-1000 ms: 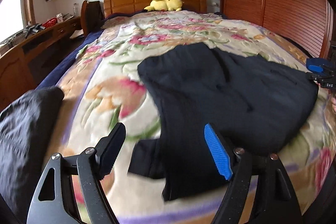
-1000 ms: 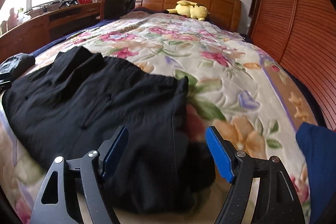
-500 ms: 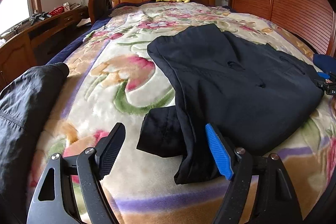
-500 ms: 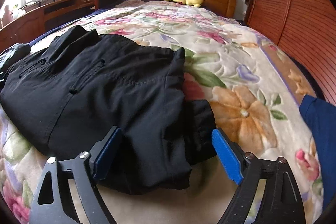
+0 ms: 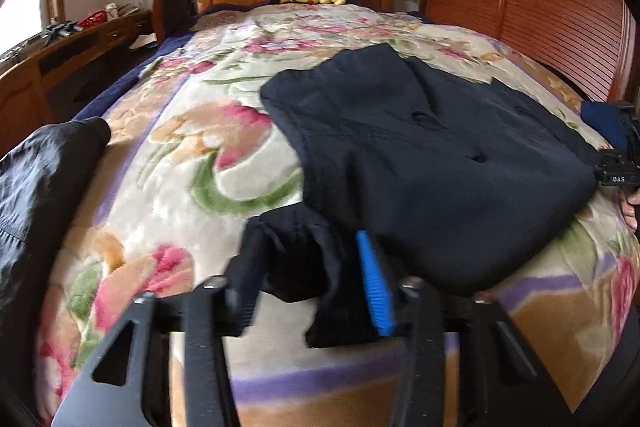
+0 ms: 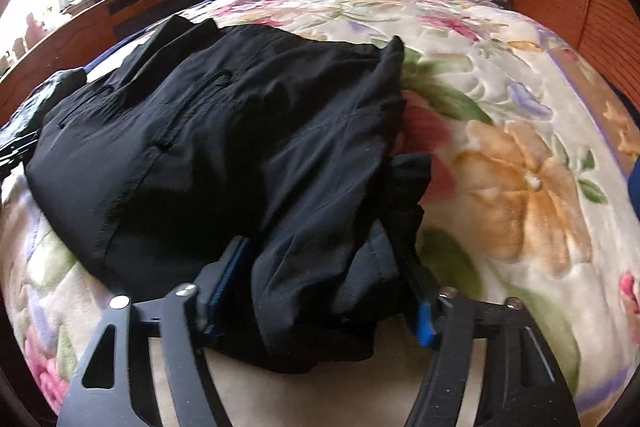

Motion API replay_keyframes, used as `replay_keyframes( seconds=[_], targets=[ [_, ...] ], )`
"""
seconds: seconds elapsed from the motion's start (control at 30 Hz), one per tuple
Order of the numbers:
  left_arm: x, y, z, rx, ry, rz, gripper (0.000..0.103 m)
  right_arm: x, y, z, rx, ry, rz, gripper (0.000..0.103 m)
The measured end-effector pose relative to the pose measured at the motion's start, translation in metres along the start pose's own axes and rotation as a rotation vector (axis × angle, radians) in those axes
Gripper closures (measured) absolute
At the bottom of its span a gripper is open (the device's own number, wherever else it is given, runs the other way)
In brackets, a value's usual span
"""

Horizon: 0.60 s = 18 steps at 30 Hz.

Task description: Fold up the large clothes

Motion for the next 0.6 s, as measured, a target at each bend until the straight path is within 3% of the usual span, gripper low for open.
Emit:
replay_keyframes(
  seconds=[0.03, 0.1, 0.17, 0.33, 0.6],
  targets=[
    [0.000, -0.002, 0.000, 0.001, 0.004, -0.006, 0.068, 0.000, 0.001, 0.000, -0.004, -0.003, 0.009, 0.045],
    [-0.001, -0.005, 0.000, -0.009, 0.008, -0.028, 0.085, -0.003, 0.003, -0.001, -0.017, -0.009, 0.017, 0.056],
    [-0.006, -0.005, 0.001, -0.022, -0.013, -0.033, 0.092, -0.007, 0.008, -0.001, -0.050, -0.021, 0.001, 0.066],
    [-0.025, -0.008, 0.001, -0.039, -0.068, -0.005, 0.095, -0.021, 0.018, -0.002, -0.147, -0.061, -0.115, 0.079],
    [-0.068, -0.020, 0.000, -0.065, -0.136, -0.030, 0.096, -0.067, 0.015, -0.017, -0.137, -0.134, -0.079, 0.082]
  ],
)
Point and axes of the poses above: each gripper's, at about its wrist camera, not at the fingertips, and x roughly the way its jaws point, y to its left, z to its top, the point moved 10 cm from there along x, roughly the way its jaws point, and after that the axes turned 1 degree about y, right-handed, at the moved point
